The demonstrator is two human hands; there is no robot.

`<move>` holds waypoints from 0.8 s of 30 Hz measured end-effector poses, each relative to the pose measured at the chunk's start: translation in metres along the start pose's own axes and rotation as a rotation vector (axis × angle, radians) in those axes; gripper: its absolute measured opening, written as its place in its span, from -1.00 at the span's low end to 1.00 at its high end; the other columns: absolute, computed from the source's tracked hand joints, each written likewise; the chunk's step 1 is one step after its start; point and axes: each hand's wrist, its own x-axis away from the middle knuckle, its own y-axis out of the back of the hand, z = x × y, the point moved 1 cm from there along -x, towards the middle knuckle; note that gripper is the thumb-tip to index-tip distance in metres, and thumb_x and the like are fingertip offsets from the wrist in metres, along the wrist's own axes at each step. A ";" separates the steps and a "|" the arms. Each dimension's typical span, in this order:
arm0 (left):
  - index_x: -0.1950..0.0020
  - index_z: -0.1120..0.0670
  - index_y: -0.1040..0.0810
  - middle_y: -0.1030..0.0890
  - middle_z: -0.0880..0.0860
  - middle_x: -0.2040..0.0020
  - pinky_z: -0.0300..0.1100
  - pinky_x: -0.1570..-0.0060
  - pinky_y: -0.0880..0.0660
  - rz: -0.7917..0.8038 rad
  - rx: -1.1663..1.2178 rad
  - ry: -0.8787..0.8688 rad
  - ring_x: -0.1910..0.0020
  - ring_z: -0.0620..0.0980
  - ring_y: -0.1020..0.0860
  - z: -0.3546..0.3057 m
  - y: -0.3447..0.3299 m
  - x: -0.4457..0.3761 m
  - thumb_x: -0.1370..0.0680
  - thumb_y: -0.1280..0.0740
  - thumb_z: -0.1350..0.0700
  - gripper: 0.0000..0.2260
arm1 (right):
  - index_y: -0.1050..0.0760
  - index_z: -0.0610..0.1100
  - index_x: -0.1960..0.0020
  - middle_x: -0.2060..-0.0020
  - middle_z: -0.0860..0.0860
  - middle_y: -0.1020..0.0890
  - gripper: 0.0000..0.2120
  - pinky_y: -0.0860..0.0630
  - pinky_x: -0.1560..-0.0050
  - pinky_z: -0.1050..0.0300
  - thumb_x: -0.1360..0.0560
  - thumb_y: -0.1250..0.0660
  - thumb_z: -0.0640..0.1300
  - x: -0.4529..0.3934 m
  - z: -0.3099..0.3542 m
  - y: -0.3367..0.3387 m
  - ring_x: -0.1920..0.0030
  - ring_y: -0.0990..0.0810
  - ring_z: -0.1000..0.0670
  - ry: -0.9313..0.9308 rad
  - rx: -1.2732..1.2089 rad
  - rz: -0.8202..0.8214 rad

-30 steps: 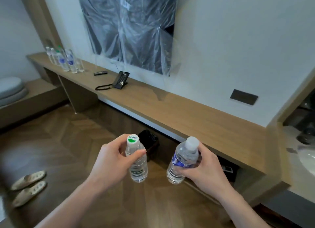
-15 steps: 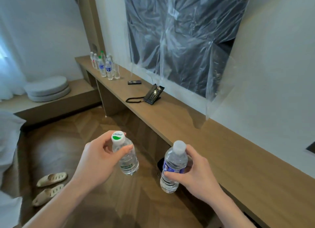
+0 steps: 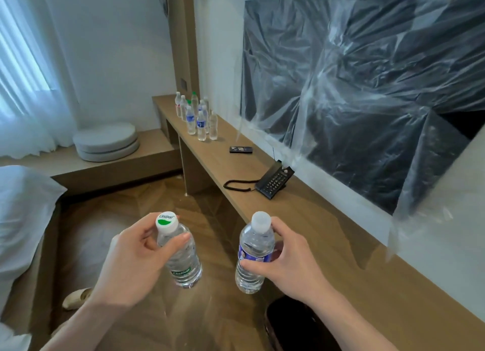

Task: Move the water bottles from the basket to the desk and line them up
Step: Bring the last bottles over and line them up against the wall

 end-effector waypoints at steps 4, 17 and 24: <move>-0.07 -0.22 -0.68 -0.71 0.06 0.16 0.23 0.03 -0.64 0.002 0.024 0.028 0.12 0.30 -0.61 0.037 0.015 -0.084 -0.43 -0.60 -0.04 -0.75 | -0.52 0.19 -0.23 -0.08 0.23 -0.69 -0.42 -0.67 -0.10 -0.01 -0.32 -0.71 0.02 -0.079 0.003 -0.029 -0.08 -0.67 0.12 -0.010 0.011 -0.020; 0.02 -0.05 -0.68 -0.69 -0.10 0.19 -0.34 0.30 -0.48 0.161 -0.086 -0.044 0.32 -0.17 -0.55 0.088 0.049 -0.332 -0.50 -0.56 0.00 -0.88 | -0.57 0.20 -0.17 -0.01 0.19 -0.72 -0.46 -0.69 -0.07 -0.03 -0.27 -0.68 -0.07 -0.288 0.004 -0.096 -0.03 -0.69 0.11 -0.145 -0.017 -0.116; 0.07 -0.02 -0.68 -0.64 -0.15 0.30 -0.36 0.39 -0.46 0.156 -0.039 -0.003 0.40 -0.22 -0.52 0.134 0.039 -0.461 -0.51 -0.56 0.03 -0.91 | -0.55 0.14 -0.16 0.01 0.18 -0.70 -0.47 -0.70 -0.04 -0.04 -0.27 -0.68 0.03 -0.431 -0.023 -0.126 -0.01 -0.69 0.08 -0.145 0.023 -0.057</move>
